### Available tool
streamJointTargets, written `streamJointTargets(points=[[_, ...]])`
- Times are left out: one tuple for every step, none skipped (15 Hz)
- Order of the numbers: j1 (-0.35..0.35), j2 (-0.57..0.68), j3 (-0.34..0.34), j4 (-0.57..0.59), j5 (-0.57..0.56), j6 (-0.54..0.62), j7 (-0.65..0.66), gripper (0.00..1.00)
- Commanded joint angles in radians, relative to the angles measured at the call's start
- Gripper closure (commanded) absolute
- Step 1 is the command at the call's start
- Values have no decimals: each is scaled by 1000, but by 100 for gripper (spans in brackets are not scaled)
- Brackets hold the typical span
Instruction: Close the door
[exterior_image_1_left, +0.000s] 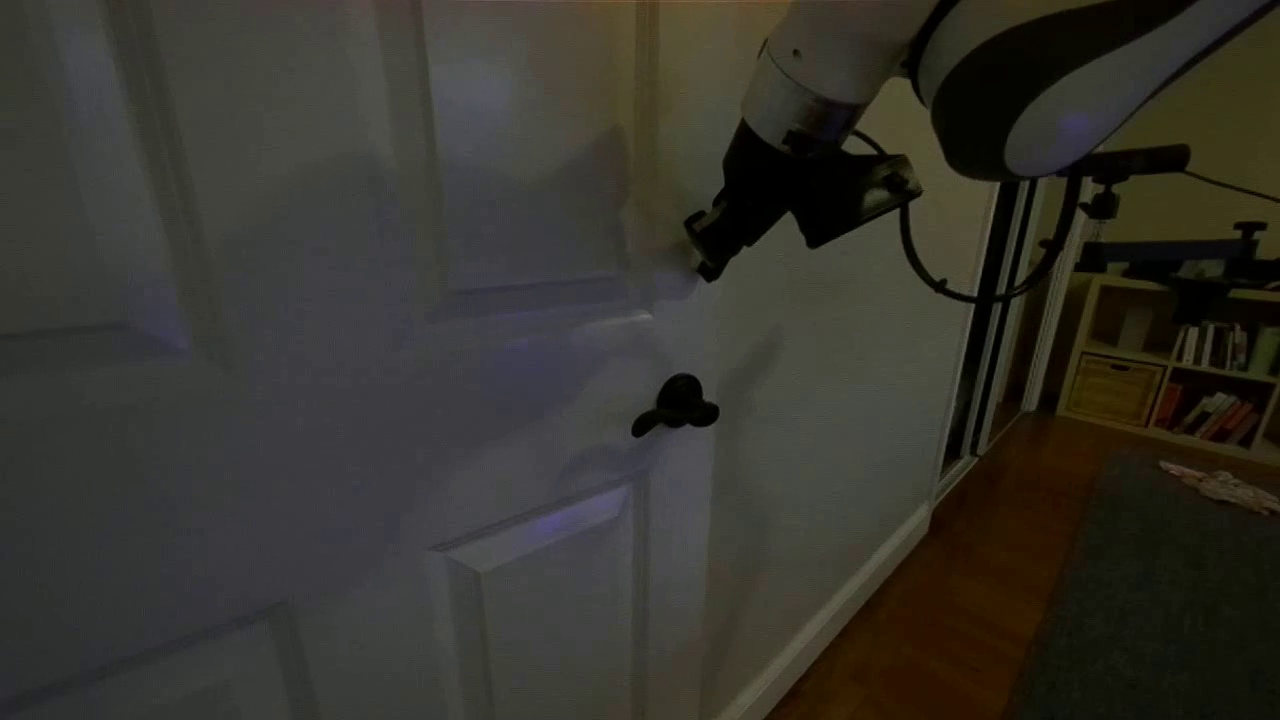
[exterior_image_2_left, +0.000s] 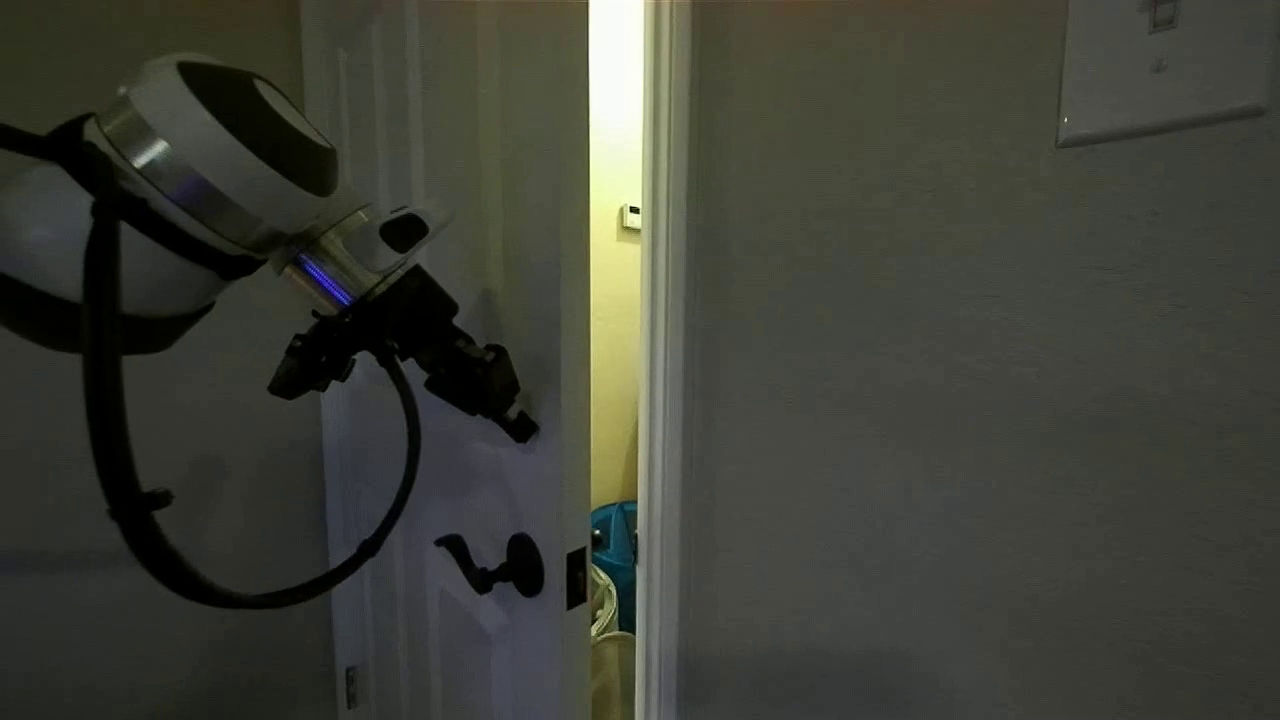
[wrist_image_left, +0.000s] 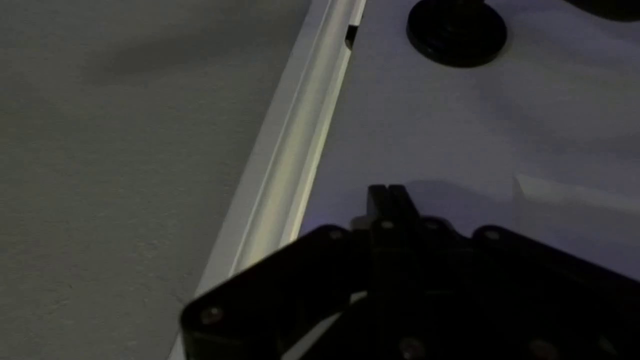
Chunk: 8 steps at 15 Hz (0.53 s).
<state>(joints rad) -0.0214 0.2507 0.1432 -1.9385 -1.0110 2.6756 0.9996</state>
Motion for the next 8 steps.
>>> streamJointTargets(points=[[0,51,-11,73,-33,18,-9,95],[0,63,-12,90,-33,19,-12,95],[0,77,-13,108,-33,19,-16,95],[0,89,-14,125,-34,19,-21,95],[1,102,-14,143,-35,19,-28,95],[2,115,-15,161,-36,17,-32,95],[1,133,-14,183,-35,18,-41,95],[1,148,-14,202,-35,18,-46,95]])
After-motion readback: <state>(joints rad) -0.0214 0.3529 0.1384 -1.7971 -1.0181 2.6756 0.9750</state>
